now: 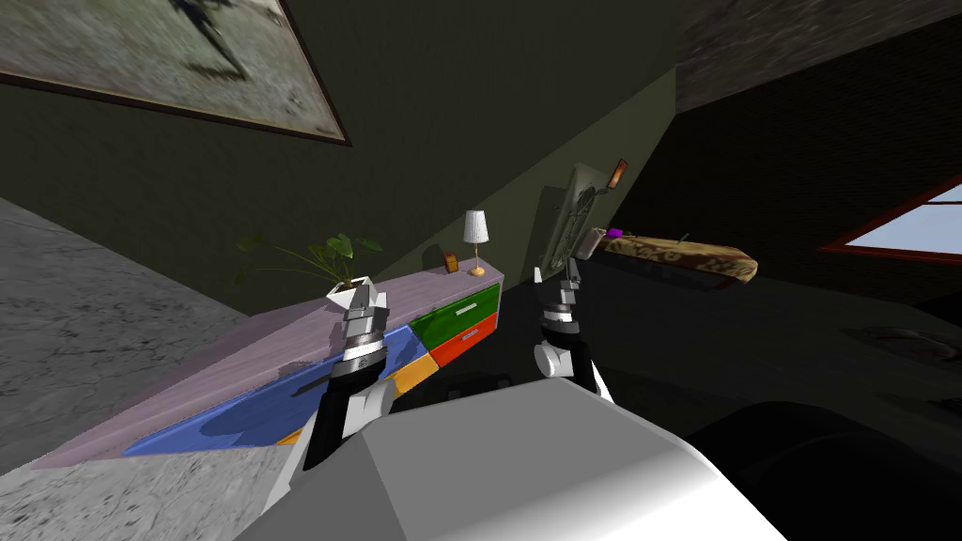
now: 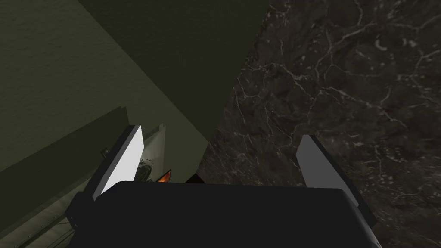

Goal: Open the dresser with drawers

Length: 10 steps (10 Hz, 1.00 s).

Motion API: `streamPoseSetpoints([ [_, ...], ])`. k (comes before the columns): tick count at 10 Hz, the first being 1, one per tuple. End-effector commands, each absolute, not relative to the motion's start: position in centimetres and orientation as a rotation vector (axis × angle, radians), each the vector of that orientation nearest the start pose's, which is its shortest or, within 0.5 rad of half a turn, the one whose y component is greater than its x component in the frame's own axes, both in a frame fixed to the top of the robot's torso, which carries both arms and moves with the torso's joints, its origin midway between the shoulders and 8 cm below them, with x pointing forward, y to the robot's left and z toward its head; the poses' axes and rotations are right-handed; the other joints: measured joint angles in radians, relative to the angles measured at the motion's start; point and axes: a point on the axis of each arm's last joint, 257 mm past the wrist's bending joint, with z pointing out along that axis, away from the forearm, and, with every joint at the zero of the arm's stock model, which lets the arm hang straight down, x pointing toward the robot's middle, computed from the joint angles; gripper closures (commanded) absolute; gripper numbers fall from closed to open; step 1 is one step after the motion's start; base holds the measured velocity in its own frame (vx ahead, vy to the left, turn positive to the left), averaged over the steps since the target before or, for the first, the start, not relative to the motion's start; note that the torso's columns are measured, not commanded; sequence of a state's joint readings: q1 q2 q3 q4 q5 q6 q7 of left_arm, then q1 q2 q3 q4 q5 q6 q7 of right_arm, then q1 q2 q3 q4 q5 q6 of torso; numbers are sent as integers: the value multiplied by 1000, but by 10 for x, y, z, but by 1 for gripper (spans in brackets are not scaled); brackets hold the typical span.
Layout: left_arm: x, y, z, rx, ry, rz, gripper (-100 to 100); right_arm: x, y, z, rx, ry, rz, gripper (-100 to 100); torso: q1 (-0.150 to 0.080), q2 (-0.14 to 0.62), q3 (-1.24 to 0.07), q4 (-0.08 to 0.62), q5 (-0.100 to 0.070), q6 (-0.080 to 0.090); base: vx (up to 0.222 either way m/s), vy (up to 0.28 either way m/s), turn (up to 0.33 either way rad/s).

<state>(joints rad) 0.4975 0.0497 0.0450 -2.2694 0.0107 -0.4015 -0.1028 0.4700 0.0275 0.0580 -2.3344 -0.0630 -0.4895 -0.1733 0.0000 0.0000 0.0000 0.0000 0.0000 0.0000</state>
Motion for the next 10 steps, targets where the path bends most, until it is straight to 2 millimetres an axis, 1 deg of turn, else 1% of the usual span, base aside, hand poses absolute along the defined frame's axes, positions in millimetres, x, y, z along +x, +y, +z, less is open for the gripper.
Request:
streamPoseSetpoints([
  [1,360,296,2,-665,741,-1144,0,337,-266,56,723,451,1589,0,0,40,-82,41,0,0,0,0,0],
  [3,360,296,2,-665,741,-1145,0,337,-266,56,723,451,1589,0,0,175,-351,176,0,0,0,0,0],
  [9,360,295,3,-665,741,-1145,0,337,-266,56,722,451,1589,0,0,618,-1234,617,0,0,0,0,0],
  [10,365,295,-7,-652,780,-1136,-100,337,-266,56,722,451,1589,0,0,691,-1382,691,0,0,27,-30,21],
])
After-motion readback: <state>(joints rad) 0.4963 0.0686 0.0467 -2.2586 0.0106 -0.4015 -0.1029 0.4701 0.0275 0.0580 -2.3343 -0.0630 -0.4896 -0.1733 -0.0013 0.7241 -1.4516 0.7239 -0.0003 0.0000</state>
